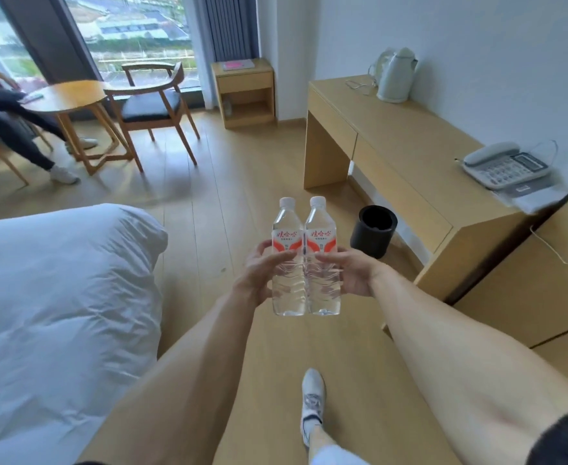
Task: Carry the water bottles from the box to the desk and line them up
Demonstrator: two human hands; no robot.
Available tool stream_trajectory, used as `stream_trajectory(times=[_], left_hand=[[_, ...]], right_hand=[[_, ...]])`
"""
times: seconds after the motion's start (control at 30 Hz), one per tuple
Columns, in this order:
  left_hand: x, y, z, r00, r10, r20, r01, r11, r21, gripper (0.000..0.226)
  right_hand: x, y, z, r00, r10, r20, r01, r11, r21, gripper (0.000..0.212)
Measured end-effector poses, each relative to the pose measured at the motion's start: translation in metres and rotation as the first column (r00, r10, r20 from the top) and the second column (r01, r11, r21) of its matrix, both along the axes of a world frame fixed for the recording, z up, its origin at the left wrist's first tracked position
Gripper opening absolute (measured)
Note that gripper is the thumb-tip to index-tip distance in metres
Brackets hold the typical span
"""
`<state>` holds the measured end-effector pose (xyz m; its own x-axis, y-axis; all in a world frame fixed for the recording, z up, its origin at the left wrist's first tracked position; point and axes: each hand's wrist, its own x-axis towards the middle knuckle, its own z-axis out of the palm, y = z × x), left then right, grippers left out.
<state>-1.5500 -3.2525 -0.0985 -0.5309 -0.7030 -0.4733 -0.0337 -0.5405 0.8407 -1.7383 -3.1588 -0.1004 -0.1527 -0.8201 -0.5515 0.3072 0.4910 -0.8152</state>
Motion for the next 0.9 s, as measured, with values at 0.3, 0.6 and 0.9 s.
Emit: stream_trajectory(times=[0.3, 0.6, 0.9], left_hand=[[-0.089, -0.144, 0.009, 0.997, 0.042, 0.057, -0.04, 0.999, -0.033, 0.055], [-0.179, -0.255, 0.021, 0.998, 0.056, 0.04, -0.054, 0.998, -0.04, 0.054], [-0.277, -0.363, 0.008, 0.996, -0.089, -0.01, 0.089, 0.995, -0.048, 0.054]], right_hand=[[-0.095, -0.157, -0.003, 0.995, 0.097, 0.036, -0.096, 0.995, -0.013, 0.059], [-0.182, -0.265, 0.014, 0.997, 0.066, 0.046, -0.065, 0.997, -0.032, 0.051], [-0.264, -0.348, 0.002, 0.998, -0.055, 0.032, 0.057, 0.996, -0.063, 0.058]])
